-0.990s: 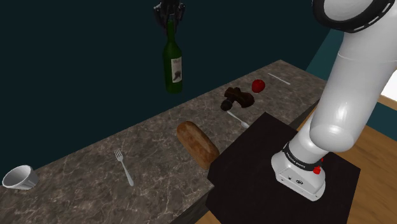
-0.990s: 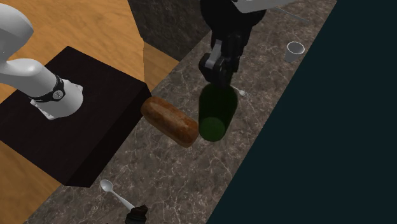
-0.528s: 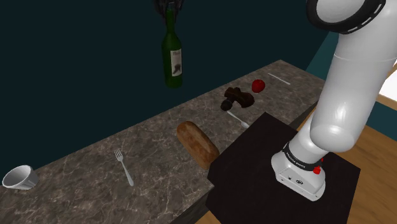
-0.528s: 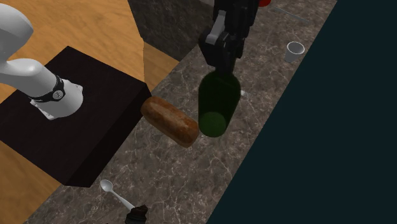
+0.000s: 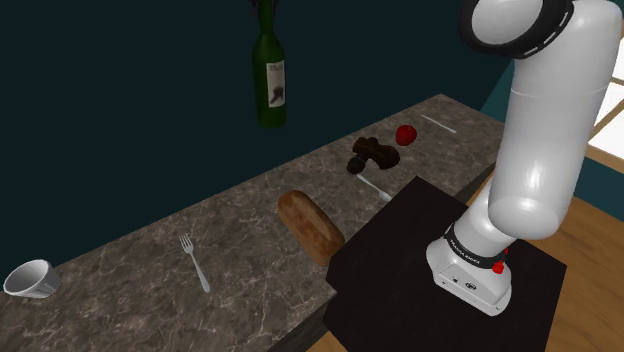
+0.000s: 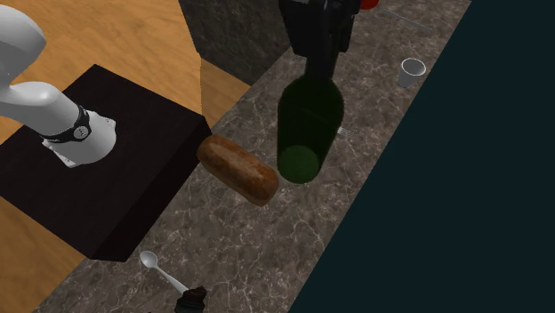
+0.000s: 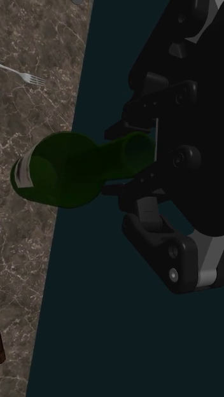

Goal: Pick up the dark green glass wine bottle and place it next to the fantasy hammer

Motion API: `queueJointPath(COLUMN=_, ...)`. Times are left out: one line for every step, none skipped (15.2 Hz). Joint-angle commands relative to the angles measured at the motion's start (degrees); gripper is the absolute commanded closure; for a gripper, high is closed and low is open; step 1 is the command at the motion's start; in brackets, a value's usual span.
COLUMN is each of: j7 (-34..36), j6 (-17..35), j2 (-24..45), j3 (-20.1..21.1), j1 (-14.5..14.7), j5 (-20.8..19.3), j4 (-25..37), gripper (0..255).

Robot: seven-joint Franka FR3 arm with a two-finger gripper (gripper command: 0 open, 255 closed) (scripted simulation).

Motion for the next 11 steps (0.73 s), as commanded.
queueJointPath(j7=-0.1, j6=-3.1, j2=2.1, j3=-0.1, j1=0.5, j5=-0.4, j4=5.2, gripper=255)
queueJointPath(j7=-1.1, j6=-1.3, j2=-0.9, j3=-0.2, j1=-1.0, j5=0.3, j4=0.5, gripper=255)
queueJointPath(j7=-2.2, j6=0.0, j2=-3.5, j3=-0.4, j1=-2.3, j5=1.0, j4=-3.5, gripper=255)
queueJointPath(j7=-3.3, j6=1.2, j2=-5.8, j3=-0.7, j1=-3.5, j5=1.6, j4=-6.9, gripper=255)
queueJointPath(j7=-4.5, j6=2.1, j2=-7.9, j3=-1.0, j1=-4.6, j5=2.2, j4=-9.8, gripper=255)
queueJointPath(j7=-5.7, j6=3.0, j2=-9.8, j3=-1.4, j1=-5.7, j5=2.8, j4=-12.5, gripper=255)
queueJointPath(j7=-7.0, j6=3.7, j2=-11.6, j3=-1.9, j1=-6.7, j5=3.3, j4=-15.0, gripper=255)
queueJointPath(j7=-8.2, j6=4.3, j2=-13.2, j3=-2.4, j1=-7.6, j5=3.7, j4=-17.2, gripper=255)
queueJointPath(j7=-9.5, j6=4.8, j2=-14.8, j3=-2.9, j1=-8.5, j5=4.2, j4=-19.2, gripper=255)
queueJointPath(j7=-10.8, j6=5.3, j2=-16.2, j3=-3.5, j1=-9.3, j5=4.6, j4=-21.1, gripper=255)
queueJointPath(j7=-12.1, j6=5.7, j2=-17.5, j3=-4.1, j1=-10.1, j5=4.9, j4=-22.8, gripper=255)
